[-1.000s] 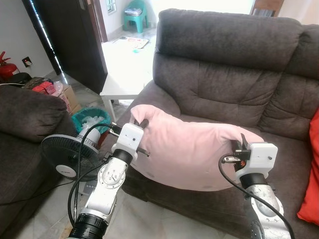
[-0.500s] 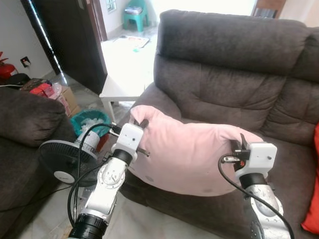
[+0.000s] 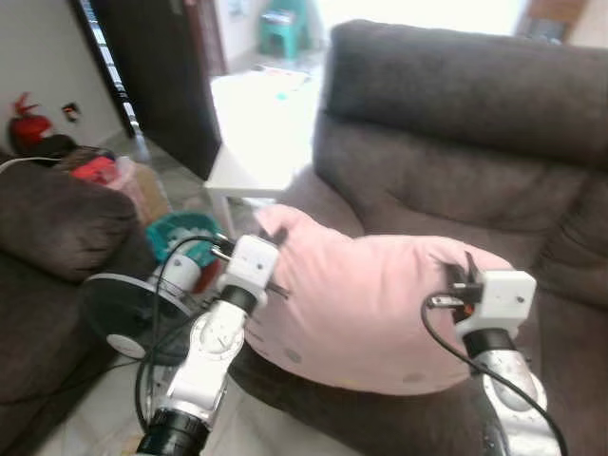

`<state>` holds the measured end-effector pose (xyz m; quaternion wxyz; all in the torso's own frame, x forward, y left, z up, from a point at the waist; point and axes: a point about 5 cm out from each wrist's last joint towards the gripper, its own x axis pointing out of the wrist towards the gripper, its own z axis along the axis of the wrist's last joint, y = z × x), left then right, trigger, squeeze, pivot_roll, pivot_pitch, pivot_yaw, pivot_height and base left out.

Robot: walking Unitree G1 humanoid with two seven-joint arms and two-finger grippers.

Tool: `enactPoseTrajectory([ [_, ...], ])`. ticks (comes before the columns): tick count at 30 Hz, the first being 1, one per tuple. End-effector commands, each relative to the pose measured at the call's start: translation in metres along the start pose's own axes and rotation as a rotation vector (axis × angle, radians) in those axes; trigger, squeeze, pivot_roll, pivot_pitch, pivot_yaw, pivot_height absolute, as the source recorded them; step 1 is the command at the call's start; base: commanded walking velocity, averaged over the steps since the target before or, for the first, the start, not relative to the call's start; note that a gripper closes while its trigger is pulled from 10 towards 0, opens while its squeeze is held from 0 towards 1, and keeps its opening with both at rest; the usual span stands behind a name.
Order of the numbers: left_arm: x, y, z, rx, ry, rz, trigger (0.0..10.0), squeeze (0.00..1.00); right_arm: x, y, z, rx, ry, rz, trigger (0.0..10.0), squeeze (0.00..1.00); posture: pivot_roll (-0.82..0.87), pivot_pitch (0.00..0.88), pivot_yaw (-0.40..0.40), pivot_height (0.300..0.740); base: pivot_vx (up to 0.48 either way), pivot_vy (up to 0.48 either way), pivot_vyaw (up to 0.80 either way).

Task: Move the pillow to the sofa from floor

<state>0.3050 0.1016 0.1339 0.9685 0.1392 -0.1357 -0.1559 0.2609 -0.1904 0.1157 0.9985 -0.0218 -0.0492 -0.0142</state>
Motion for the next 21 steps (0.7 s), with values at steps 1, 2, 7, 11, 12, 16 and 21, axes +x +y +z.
enactPoseTrajectory([
  [1,0.0055,0.0034,0.0125,0.003,-0.056,0.012,10.0,0.00,0.0014,0.0101,0.0061,0.001,-0.036,0.047,10.0,0.00,0.02,0.021,-0.002,0.740,0.289,0.000,0.00],
  [2,0.0055,0.0034,0.0125,0.003,-0.056,0.012,10.0,0.00,0.0014,0.0100,0.0062,0.001,-0.037,0.047,10.0,0.00,0.02,0.021,-0.002,0.740,0.289,0.000,0.00],
  [7,0.0054,0.0031,0.0126,0.002,-0.057,0.010,10.0,0.00,0.0024,0.0085,0.0069,0.025,-0.042,0.033,10.0,0.00,0.02,0.020,-0.002,0.740,0.297,0.000,0.00],
  [11,0.0053,0.0029,0.0126,0.001,-0.057,0.009,10.0,0.00,0.0034,0.0081,0.0065,0.030,-0.035,0.028,10.0,0.00,0.02,0.018,-0.003,0.740,0.297,0.000,-0.47],
  [12,0.0053,0.0029,0.0126,0.001,-0.057,0.009,10.0,0.00,0.0034,0.0081,0.0065,0.030,-0.035,0.028,10.0,0.00,0.02,0.018,-0.003,0.740,0.296,0.000,-0.80],
  [16,0.0055,0.0030,0.0129,0.000,-0.058,0.010,10.0,0.00,0.0035,0.0085,0.0078,0.007,-0.047,0.043,10.0,0.00,0.02,0.017,-0.003,0.740,0.297,0.000,-0.20],
  [21,0.0058,0.0024,0.0130,-0.001,-0.060,0.010,10.0,0.00,0.0038,0.0084,0.0074,0.011,-0.044,0.043,10.0,0.00,0.02,0.015,-0.004,0.740,0.299,0.000,0.00],
])
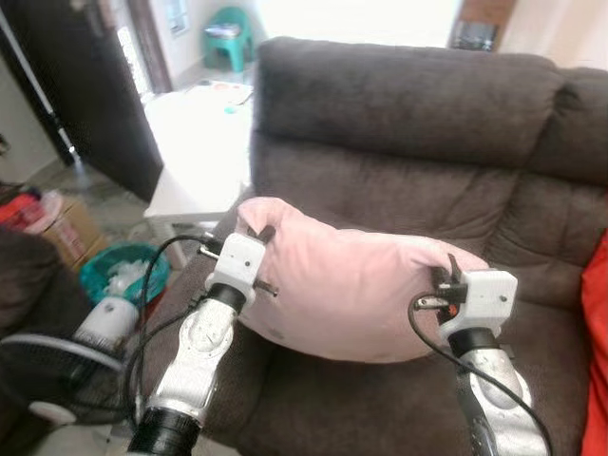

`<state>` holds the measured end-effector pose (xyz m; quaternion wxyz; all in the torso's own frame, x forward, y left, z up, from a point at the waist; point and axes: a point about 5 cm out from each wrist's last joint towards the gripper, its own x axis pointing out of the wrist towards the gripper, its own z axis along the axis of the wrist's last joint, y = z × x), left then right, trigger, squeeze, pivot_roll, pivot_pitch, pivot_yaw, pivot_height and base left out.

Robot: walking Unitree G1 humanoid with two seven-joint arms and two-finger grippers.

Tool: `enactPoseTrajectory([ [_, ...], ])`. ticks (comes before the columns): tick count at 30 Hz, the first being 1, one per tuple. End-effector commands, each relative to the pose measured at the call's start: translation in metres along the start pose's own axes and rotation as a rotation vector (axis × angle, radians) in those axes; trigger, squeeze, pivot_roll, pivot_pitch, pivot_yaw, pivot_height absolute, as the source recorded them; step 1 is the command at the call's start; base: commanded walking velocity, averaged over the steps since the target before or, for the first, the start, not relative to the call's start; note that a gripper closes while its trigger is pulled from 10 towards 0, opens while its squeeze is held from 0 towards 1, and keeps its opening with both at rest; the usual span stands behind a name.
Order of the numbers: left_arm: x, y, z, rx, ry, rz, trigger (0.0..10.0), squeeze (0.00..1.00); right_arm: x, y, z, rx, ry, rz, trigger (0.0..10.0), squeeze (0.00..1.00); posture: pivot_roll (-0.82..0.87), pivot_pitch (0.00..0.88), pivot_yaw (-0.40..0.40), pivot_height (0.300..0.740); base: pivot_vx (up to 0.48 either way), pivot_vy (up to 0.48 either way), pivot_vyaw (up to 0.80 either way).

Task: Move the pillow to the sofa from floor

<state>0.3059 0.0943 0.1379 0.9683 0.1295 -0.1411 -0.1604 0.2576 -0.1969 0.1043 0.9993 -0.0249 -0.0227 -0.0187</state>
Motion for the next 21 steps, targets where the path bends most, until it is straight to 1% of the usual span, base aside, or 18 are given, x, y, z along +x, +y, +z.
enactPoseTrajectory([
  [1,0.002,0.007,0.008,0.018,-0.046,0.013,10.0,0.00,0.007,0.015,0.020,0.014,-0.098,0.055,10.0,0.00,0.02,0.015,-0.004,0.740,0.300,0.000,0.00],
  [3,0.002,0.006,0.008,0.013,-0.044,0.005,10.0,0.00,0.007,0.015,0.020,0.010,-0.097,0.056,10.0,0.00,0.02,0.015,-0.004,0.740,0.285,0.000,0.00],
  [6,0.002,0.003,0.008,0.011,-0.047,-0.021,10.0,0.00,0.008,0.015,0.020,-0.001,-0.095,0.061,10.0,0.00,0.02,0.015,-0.004,0.740,0.000,0.000,0.00],
  [11,0.002,-0.005,0.009,-0.017,-0.052,-0.086,10.0,0.00,0.010,0.013,0.026,-0.013,-0.109,0.063,10.0,0.00,0.02,0.015,-0.004,0.740,0.000,0.000,0.00],
  [12,0.001,-0.009,0.010,-0.025,-0.049,-0.146,10.0,0.00,0.011,0.010,0.026,-0.021,-0.109,0.054,10.0,0.00,0.01,0.015,-0.006,0.740,0.000,0.000,0.00],
  [13,0.001,-0.009,0.010,-0.025,-0.049,-0.146,10.0,0.00,0.011,0.010,0.026,-0.021,-0.109,0.054,10.0,0.00,0.01,0.015,-0.006,0.740,0.000,0.000,0.00],
  [14,0.000,-0.013,0.010,-0.042,-0.037,-0.214,10.0,0.00,0.011,0.008,0.026,-0.028,-0.105,0.047,10.0,0.00,0.01,0.016,-0.008,0.740,0.000,0.000,0.00],
  [17,-0.003,-0.018,0.011,-0.059,-0.013,-0.312,10.0,0.00,0.011,0.006,0.025,-0.040,-0.097,0.042,10.0,0.00,0.02,0.015,-0.008,0.740,0.000,0.000,0.00],
  [19,-0.007,-0.019,0.011,-0.092,0.017,-0.366,10.0,0.00,0.012,0.005,0.024,-0.046,-0.090,0.038,10.0,0.00,0.02,0.015,-0.008,0.740,0.000,0.000,0.00],
  [21,-0.010,-0.016,0.011,-0.107,0.049,-0.422,10.0,0.00,0.013,0.003,0.024,-0.056,-0.079,0.041,10.0,0.00,0.02,0.017,-0.010,0.740,0.000,0.000,0.00],
])
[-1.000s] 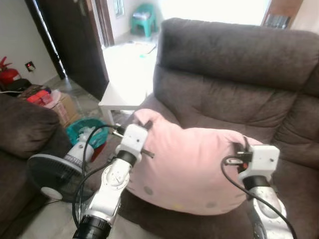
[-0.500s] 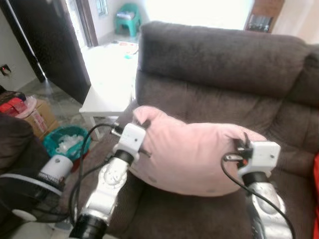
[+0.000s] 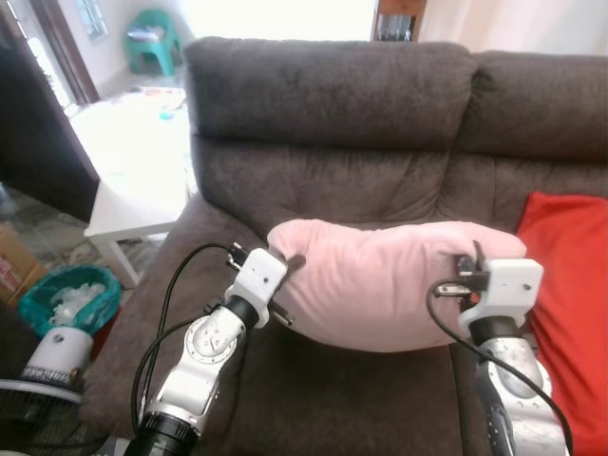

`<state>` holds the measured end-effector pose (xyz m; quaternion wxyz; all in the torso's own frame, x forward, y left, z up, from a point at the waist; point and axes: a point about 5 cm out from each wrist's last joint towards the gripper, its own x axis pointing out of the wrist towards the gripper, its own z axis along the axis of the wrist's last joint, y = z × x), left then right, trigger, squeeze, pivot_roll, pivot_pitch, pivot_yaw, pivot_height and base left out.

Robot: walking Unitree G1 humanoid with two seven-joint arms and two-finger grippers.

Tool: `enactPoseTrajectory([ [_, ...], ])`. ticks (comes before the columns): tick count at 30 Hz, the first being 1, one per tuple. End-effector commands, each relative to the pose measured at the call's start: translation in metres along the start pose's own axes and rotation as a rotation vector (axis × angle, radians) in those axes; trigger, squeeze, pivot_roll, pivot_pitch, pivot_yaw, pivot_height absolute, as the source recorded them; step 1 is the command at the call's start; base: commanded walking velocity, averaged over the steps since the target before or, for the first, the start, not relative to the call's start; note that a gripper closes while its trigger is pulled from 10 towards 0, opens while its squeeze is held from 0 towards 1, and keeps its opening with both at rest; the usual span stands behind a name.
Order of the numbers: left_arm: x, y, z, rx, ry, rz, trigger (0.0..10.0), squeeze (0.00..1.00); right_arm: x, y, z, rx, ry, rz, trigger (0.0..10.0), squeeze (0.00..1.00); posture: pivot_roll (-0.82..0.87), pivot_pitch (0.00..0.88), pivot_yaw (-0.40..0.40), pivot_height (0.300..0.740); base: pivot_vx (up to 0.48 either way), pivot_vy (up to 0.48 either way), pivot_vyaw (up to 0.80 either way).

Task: Move the pillow to the sofa from floor

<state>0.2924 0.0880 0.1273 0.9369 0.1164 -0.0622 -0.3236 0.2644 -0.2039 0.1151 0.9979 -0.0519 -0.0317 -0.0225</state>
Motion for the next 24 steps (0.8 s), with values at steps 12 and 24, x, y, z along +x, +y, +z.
enactPoseTrajectory([
  [12,-0.009,0.009,0.009,-0.007,0.094,-0.201,10.0,0.00,0.012,0.027,0.023,-0.063,-0.060,0.331,10.0,0.00,0.03,0.013,-0.016,0.740,0.000,0.000,0.00],
  [24,-0.016,0.003,0.000,-0.015,0.162,-0.231,10.0,0.00,0.007,0.053,0.043,-0.088,-0.116,0.633,10.0,0.00,0.04,0.014,-0.020,0.740,0.000,0.000,0.00],
])
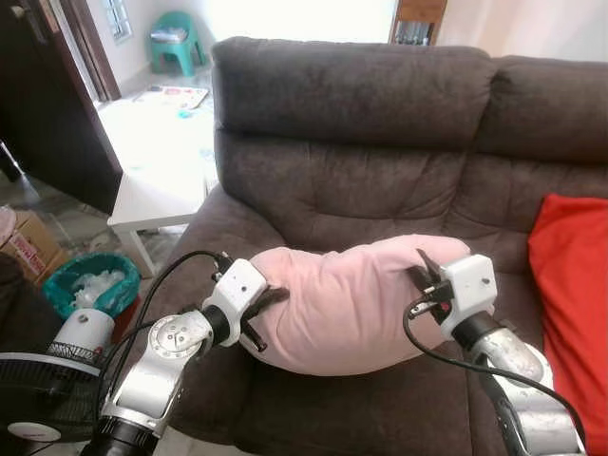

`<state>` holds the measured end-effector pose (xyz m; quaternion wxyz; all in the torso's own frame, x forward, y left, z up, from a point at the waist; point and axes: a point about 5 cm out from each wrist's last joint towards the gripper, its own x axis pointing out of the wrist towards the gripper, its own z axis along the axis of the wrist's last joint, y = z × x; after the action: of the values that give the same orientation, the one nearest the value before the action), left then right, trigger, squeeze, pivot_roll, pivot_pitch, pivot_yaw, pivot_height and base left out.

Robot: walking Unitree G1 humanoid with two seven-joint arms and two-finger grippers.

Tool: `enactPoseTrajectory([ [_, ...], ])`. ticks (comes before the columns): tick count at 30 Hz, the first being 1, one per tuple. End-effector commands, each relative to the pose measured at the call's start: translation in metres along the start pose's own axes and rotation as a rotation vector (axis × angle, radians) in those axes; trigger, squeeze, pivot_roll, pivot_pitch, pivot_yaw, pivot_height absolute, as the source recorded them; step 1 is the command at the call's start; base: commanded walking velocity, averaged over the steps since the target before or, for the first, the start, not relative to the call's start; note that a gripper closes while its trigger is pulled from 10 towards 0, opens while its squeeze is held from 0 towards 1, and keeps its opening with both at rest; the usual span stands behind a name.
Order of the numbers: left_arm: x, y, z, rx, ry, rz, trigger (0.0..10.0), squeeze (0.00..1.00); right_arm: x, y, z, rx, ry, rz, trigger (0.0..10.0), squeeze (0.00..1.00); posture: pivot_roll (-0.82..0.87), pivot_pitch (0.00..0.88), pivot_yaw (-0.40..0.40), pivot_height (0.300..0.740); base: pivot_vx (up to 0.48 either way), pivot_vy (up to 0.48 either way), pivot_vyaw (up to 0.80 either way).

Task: Move the pillow to the sofa from floor

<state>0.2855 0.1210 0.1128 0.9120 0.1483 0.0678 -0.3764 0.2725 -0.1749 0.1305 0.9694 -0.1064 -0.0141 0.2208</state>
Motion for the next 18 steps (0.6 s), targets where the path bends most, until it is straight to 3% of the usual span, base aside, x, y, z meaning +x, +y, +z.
enactPoseTrajectory([
  [1,0.008,-0.014,0.021,0.027,-0.085,-0.086,10.0,0.00,0.011,0.021,0.028,-0.022,-0.128,0.143,10.0,0.00,0.04,0.014,-0.020,0.740,0.000,0.000,0.00],
  [4,0.008,-0.014,0.021,0.026,-0.082,-0.090,10.0,0.00,0.011,0.020,0.027,-0.023,-0.122,0.139,10.0,0.00,0.04,0.012,-0.020,0.740,0.000,0.000,0.00],
  [5,0.008,-0.014,0.021,0.026,-0.080,-0.088,10.0,0.00,0.011,0.019,0.025,-0.019,-0.112,0.141,10.0,0.47,0.04,0.011,-0.019,0.740,0.000,0.000,0.00],
  [6,0.008,-0.014,0.021,0.026,-0.080,-0.088,10.0,0.00,0.011,0.019,0.025,-0.019,-0.112,0.141,10.0,0.47,0.04,0.011,-0.019,0.740,0.000,0.000,0.00],
  [7,0.008,-0.014,0.020,0.026,-0.075,-0.084,10.0,0.00,0.011,0.019,0.023,-0.009,-0.104,0.139,10.0,1.00,0.04,0.011,-0.019,0.740,0.000,0.000,0.00],
  [18,0.010,0.004,0.013,0.014,-0.055,0.080,10.0,0.00,0.009,0.010,0.020,-0.028,-0.087,0.087,10.0,1.00,0.03,0.011,-0.020,0.740,0.000,0.000,0.00],
])
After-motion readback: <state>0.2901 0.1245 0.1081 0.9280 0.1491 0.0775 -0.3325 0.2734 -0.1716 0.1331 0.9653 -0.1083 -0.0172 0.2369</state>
